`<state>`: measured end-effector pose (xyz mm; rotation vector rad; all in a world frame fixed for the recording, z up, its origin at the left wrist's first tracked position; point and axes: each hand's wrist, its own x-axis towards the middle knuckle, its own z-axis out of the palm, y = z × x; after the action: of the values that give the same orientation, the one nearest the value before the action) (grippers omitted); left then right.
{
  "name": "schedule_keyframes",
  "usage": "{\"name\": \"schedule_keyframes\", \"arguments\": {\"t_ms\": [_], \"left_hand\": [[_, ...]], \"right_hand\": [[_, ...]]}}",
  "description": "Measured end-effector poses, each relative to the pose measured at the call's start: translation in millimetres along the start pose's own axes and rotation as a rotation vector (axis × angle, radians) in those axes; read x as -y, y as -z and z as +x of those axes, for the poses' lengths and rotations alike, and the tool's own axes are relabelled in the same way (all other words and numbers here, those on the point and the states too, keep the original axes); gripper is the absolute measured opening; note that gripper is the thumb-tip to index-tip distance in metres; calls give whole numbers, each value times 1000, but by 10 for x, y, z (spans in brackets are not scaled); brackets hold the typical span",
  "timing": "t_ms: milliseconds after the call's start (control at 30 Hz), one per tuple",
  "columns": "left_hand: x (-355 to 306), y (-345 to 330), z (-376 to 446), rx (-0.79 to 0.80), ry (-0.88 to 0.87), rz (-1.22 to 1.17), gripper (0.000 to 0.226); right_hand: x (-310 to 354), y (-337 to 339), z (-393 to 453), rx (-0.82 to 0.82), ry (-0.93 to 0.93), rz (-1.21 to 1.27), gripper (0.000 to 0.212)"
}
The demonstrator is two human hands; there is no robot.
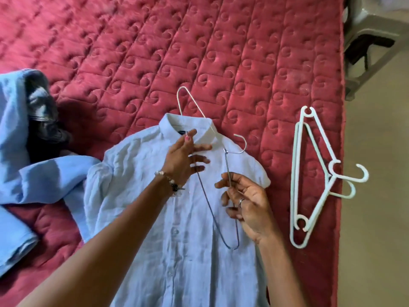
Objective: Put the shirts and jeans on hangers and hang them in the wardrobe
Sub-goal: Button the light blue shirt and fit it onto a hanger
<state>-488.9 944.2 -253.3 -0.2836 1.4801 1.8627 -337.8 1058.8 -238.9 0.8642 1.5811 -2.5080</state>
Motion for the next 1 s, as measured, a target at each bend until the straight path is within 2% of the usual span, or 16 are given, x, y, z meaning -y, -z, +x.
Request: {"name": "schedule_keyframes", "arguments": {"t_ms": [100, 167, 233, 333, 367, 500, 633, 700, 767, 833, 1000], "left_hand": [[-70, 342, 35, -132, -85, 174, 24], [-106, 416, 46, -139, -53, 241, 23], [-173, 449, 100, -130, -19, 212, 22], [-340, 508, 315, -96, -28, 213, 24], [-389, 551, 427, -98, -57, 337, 25], [-415, 760, 973, -263, -175, 1201, 35], [-381, 802, 1273, -284, 69, 1421, 44], [-429, 836, 1312, -343, 26, 1455, 33], [-520, 932, 1358, -366, -56, 1469, 28], [-650, 1037, 1367, -295, -105, 1483, 34], [-972, 1225, 1233, -127, -257, 1484, 45]], "right_hand": [[13, -265, 270, 67, -34, 33, 37], [48, -449, 505, -30, -68, 144, 31], [61, -604, 780, -153, -84, 240, 15], [92, -651, 1185, -218, -30, 311, 19], [128, -624, 1330, -233, -5, 348, 21], [316, -426, 1865, -321, 43, 602, 22], [504, -341, 2285, -404, 64, 801, 27], [597, -342, 2469, -401, 77, 859, 25], [631, -363, 2677, -379, 112, 845, 29], [616, -433, 2853, -330, 157, 773, 32], [338, -893, 3028, -107, 134, 402, 25]]}}
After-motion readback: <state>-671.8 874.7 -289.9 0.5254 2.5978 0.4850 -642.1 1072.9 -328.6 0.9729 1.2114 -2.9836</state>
